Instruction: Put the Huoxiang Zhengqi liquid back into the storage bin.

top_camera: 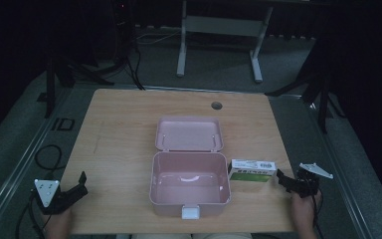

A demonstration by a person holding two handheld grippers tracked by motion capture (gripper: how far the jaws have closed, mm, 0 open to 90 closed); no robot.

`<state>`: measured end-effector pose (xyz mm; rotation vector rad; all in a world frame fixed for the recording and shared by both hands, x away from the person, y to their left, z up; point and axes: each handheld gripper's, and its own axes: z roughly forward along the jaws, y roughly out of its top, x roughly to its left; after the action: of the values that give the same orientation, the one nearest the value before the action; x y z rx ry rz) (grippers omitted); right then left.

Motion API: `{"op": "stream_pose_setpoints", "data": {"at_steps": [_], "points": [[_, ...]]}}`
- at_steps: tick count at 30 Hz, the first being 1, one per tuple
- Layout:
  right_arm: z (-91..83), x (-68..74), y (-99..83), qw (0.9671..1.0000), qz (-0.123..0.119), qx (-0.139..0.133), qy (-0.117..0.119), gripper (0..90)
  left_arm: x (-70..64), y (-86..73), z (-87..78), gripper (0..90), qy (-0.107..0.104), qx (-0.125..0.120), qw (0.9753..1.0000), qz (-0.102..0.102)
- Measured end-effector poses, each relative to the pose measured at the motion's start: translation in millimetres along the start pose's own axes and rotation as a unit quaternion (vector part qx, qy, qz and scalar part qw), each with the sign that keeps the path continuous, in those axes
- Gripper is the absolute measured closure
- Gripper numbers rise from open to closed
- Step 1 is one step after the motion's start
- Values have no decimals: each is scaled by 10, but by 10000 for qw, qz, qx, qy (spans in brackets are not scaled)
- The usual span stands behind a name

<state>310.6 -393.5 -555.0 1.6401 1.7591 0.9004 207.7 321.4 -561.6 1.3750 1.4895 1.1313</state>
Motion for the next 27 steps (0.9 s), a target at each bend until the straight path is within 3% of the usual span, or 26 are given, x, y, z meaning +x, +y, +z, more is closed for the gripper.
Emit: {"op": "stream_pose_setpoints", "data": {"at_steps": [10,13,15,16,19,21,24,27], "points": [[32,-31,47,9986,-144,475,199,99,0,1,2,17,10,12,10000,-7],[4,-74,54,9971,-189,528,524,95,0,1,1,17,7,11,10000,-7],[4,-94,47,9941,-359,701,741,95,2,2,2,17,6,13,10000,-19],[4,-94,47,9941,-359,701,741,95,2,2,2,17,6,13,10000,-19],[-25,-110,30,9886,-736,919,943,95,4,3,3,17,-3,27,10000,-18],[-50,-133,29,9860,-823,994,1053,96,4,3,4,17,-1,32,10000,-20],[-86,-135,22,9802,-1234,1132,1052,96,3,3,4,17,0,31,10000,-15],[-132,-113,34,9719,-1576,1324,1146,96,3,4,4,17,0,39,10000,-11]]}}
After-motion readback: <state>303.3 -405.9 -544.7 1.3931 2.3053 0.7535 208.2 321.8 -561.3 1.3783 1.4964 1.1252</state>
